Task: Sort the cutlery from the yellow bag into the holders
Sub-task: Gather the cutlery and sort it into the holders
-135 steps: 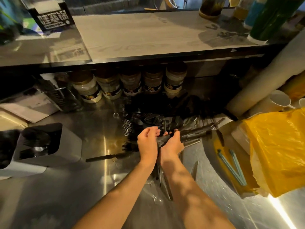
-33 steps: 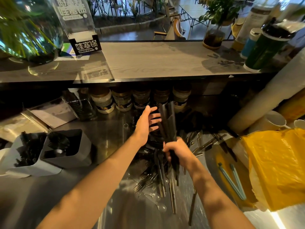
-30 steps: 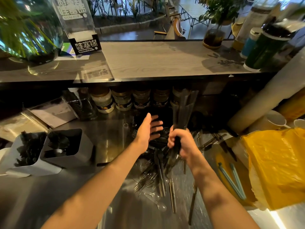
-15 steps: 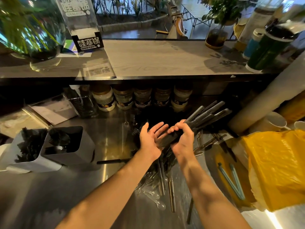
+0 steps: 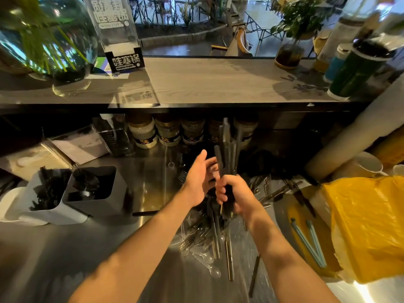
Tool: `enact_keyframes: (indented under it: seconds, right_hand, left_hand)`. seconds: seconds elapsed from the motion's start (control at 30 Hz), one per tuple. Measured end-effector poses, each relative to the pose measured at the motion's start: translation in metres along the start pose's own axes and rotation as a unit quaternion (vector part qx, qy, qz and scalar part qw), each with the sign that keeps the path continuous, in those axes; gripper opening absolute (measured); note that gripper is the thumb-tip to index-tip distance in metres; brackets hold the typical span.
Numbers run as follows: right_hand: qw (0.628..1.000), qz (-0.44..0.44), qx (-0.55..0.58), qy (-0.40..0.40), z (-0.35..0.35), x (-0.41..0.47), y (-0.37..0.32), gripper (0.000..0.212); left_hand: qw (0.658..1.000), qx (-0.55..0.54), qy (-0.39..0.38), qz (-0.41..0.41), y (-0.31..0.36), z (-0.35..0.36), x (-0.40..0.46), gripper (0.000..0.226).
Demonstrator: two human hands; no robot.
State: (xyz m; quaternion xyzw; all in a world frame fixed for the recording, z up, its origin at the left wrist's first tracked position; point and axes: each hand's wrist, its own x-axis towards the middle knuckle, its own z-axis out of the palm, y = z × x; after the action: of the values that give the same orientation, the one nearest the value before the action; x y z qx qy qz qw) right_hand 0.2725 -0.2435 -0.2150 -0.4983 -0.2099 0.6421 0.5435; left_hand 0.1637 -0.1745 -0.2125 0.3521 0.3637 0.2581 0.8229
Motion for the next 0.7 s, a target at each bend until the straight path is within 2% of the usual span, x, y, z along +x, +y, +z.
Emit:
enact_keyframes:
  seconds: [0.1, 0.2, 0.27, 0.33, 0.37, 0.43, 0.53, 0.7]
  right_hand:
    - [0.984, 0.063, -0.094, -0.139, -0.001, -0.012, -0.004, 0.016]
    - [0.968, 0.113, -0.096, -0.203, 0.002, -0.021, -0.004, 0.012]
    - [0.96, 0.155, -0.089, -0.216, 0.005, -0.025, -0.005, 0.006]
    - [0.949, 0.191, -0.119, -0.222, 0.009, -0.028, -0.006, 0.012]
    - [0.943, 0.206, -0.136, -0.223, 0.011, -0.031, -0.006, 0.015]
    - [0.936, 0.233, -0.15, -0.216, 0.016, -0.035, -0.006, 0.014]
    - [0.936, 0.239, -0.16, -0.205, 0.018, -0.039, -0.007, 0.016]
    - [0.948, 0.185, -0.196, -0.171, 0.017, -0.047, -0.013, 0.024]
  left_hand:
    - [0.996, -0.068, -0.029, 0.053, 0.021, 0.001, -0.005, 0.075]
    - [0.989, -0.129, -0.03, 0.065, 0.034, 0.004, -0.017, 0.06]
    - [0.986, -0.161, -0.015, 0.037, 0.034, 0.007, -0.023, 0.047]
    - [0.985, -0.172, 0.021, 0.006, 0.033, 0.011, -0.028, 0.024]
    - [0.984, -0.175, 0.044, -0.004, 0.032, 0.013, -0.032, 0.02]
    - [0.98, -0.177, 0.09, -0.01, 0.032, 0.016, -0.036, 0.03]
    - [0.97, -0.192, 0.147, 0.005, 0.032, 0.018, -0.044, 0.034]
    - [0.95, -0.226, 0.21, 0.045, 0.031, 0.02, -0.056, 0.034]
